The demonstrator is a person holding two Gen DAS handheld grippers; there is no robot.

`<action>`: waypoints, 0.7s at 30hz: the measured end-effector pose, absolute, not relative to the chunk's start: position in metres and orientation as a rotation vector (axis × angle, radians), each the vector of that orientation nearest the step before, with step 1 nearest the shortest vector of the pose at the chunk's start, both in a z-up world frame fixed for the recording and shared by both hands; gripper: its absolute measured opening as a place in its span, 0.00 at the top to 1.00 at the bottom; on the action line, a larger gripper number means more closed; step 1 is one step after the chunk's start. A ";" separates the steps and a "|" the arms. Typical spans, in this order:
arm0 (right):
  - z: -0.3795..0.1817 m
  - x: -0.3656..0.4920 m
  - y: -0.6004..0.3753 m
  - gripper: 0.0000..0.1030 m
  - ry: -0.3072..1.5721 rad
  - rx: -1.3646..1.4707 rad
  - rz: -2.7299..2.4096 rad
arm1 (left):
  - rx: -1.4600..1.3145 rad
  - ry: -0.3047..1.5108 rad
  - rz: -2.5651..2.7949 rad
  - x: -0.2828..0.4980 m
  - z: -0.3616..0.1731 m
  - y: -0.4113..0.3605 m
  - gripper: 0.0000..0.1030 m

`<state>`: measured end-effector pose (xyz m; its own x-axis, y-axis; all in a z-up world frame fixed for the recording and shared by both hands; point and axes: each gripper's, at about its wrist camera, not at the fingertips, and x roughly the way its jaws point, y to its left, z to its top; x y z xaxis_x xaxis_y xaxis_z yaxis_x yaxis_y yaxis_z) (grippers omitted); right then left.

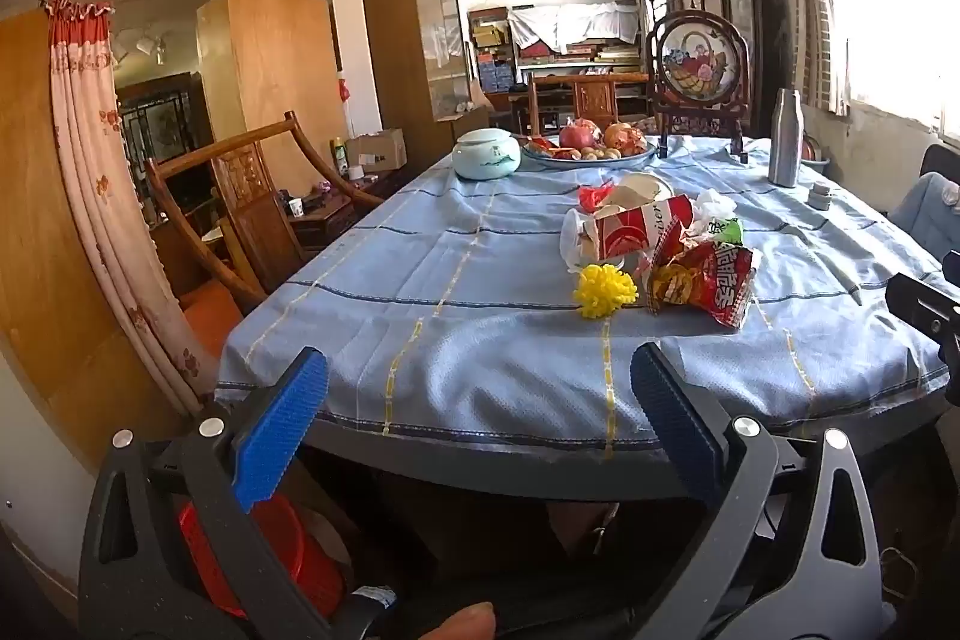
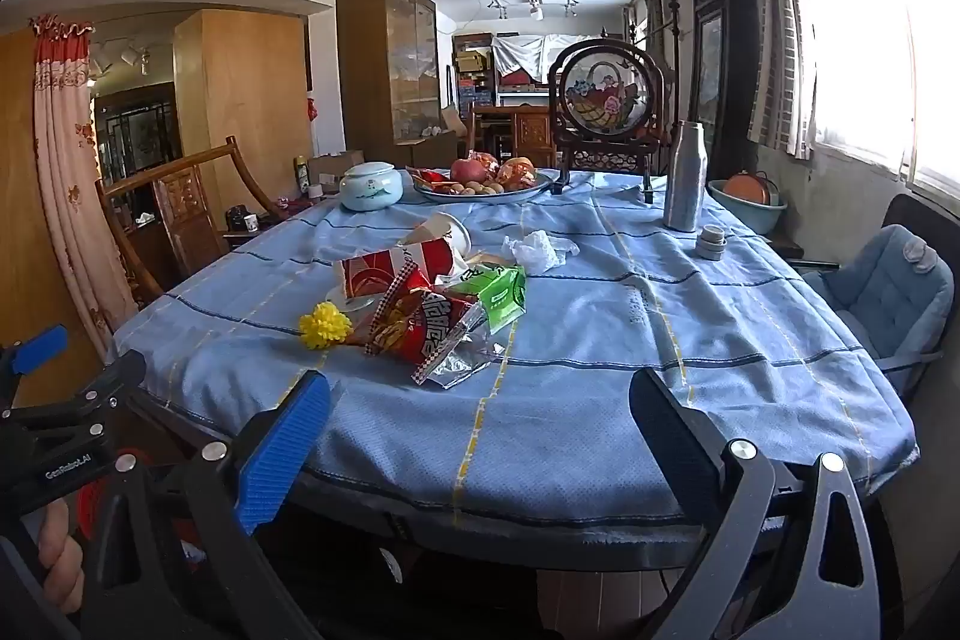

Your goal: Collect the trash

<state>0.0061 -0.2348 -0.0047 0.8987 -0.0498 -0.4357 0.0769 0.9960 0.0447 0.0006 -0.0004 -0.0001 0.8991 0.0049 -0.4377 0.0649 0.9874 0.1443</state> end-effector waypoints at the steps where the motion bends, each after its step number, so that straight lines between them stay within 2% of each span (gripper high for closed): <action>1: -0.005 0.006 -0.234 0.05 0.449 0.061 -0.067 | 0.157 0.451 -0.029 0.001 0.000 -0.001 0.06; 21: -0.004 0.006 -0.231 0.05 0.453 0.048 -0.066 | 0.136 0.449 -0.032 0.001 0.001 0.004 0.06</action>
<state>0.0064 -0.2307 -0.0039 0.8972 -0.0529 -0.4384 0.0740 0.9968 0.0313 0.0007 0.0037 0.0005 0.9006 -0.0011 -0.4346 0.0611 0.9904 0.1241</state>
